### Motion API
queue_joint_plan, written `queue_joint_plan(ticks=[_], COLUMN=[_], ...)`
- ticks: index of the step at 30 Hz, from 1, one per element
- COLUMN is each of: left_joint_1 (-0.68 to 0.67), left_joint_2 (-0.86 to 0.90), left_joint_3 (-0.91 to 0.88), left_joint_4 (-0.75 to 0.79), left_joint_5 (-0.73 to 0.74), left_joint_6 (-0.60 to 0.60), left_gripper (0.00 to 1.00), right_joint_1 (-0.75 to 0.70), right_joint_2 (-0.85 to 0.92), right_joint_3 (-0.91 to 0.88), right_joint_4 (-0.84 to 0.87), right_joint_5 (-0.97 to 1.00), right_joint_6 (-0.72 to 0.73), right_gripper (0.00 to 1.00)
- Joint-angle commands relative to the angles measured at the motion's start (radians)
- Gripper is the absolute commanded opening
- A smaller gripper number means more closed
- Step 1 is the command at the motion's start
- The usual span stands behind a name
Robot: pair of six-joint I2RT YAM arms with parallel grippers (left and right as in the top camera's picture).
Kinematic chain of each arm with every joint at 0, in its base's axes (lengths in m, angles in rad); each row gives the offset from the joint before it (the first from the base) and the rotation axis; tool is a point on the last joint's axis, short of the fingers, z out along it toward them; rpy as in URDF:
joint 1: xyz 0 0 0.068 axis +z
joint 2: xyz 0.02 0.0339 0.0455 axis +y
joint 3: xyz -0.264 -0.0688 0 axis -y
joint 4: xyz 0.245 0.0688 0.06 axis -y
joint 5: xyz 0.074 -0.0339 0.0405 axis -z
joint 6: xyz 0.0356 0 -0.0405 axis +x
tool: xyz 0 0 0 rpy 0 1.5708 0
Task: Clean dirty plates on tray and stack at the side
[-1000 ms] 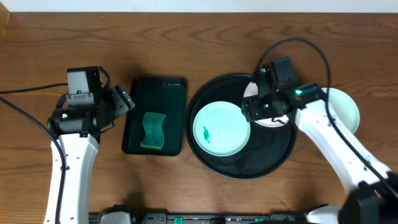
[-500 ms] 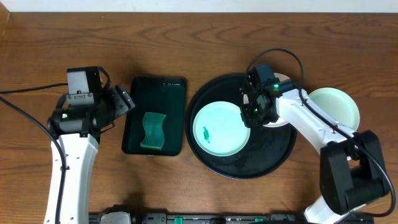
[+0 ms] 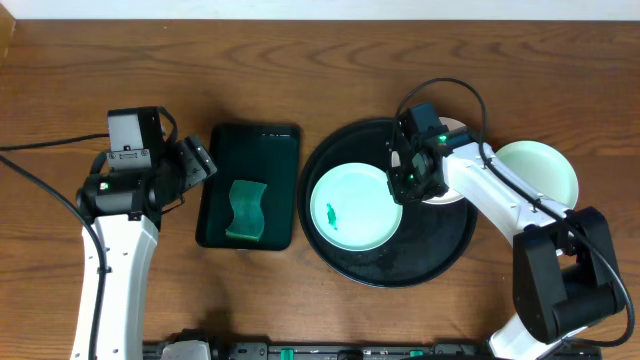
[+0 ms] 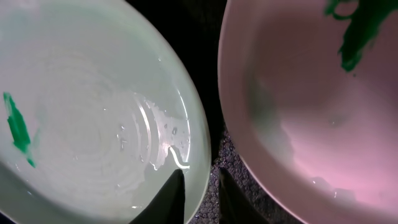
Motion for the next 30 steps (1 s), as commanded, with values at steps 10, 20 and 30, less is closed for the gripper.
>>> queue_joint_plan(ticks=[10,20,30], left_joint_1=[0.003,0.003,0.003], left_joint_2=[-0.001,-0.001,-0.001], left_joint_3=[0.014,0.014,0.014], left_joint_4=[-0.003,-0.003,-0.003], left_joint_5=[-0.006,-0.006,-0.006], left_joint_6=[0.002,0.002,0.002], left_gripper=[0.84,0.84,0.84], right_joint_1=[0.009,0.009,0.009], right_joint_2=[0.034,0.034,0.034], right_joint_3=[-0.015,-0.062,-0.063], right_joint_4=[0.033,0.104,0.1], right_joint_5=[0.011,0.01,0.015], right_joint_6=[-0.003,-0.002,-0.002], right_gripper=[0.15,0.08,0.01])
